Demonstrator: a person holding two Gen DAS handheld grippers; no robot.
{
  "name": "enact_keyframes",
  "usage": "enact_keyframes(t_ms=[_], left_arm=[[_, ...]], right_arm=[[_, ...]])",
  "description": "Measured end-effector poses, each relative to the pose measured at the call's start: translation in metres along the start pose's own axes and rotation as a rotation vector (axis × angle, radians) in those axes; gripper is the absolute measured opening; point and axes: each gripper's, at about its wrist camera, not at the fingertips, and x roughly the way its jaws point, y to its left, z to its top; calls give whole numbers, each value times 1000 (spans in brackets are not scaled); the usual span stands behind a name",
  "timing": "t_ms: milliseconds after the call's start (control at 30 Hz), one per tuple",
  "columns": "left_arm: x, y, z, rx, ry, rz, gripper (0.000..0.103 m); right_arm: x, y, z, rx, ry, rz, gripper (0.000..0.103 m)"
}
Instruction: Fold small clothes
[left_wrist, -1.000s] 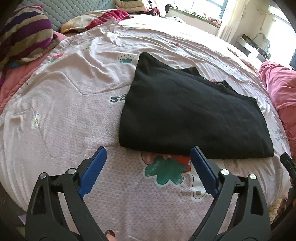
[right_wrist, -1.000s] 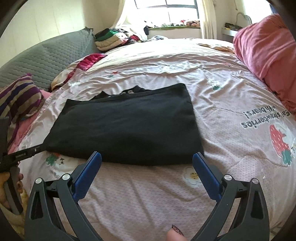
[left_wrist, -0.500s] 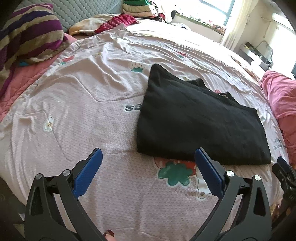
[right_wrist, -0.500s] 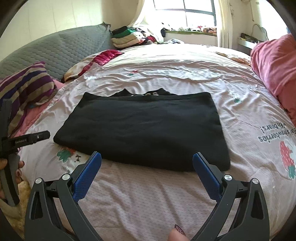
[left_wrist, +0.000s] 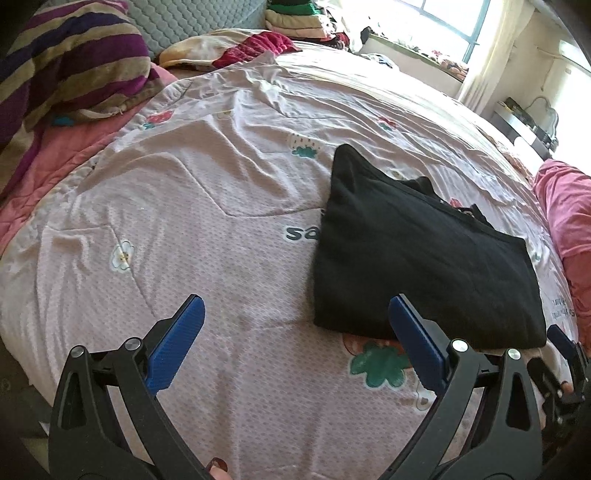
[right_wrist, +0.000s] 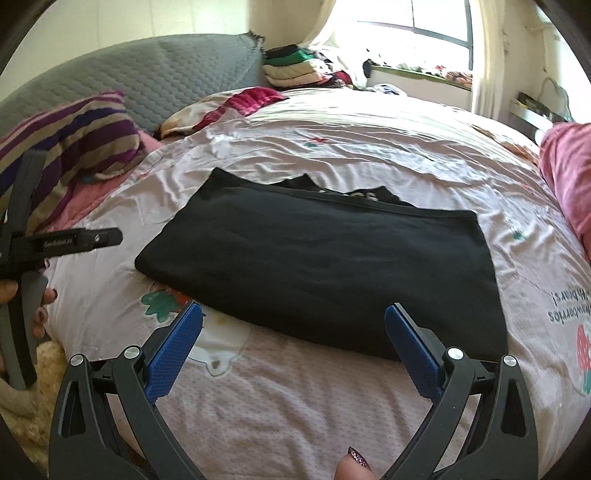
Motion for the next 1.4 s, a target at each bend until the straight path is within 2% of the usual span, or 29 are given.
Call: enact_keyframes(t_ms=[667,967,1400], left_arm=[[29,14,37,-20,-7,32,93],[49,14,52,-7,6,42,93],[75,22,78,-26,24,43,93]], right_arm=[[72,92,0,-314,76,21,98],[106,110,0,-411,96,-22,98],[145,133,22,-512,48,-120,98]])
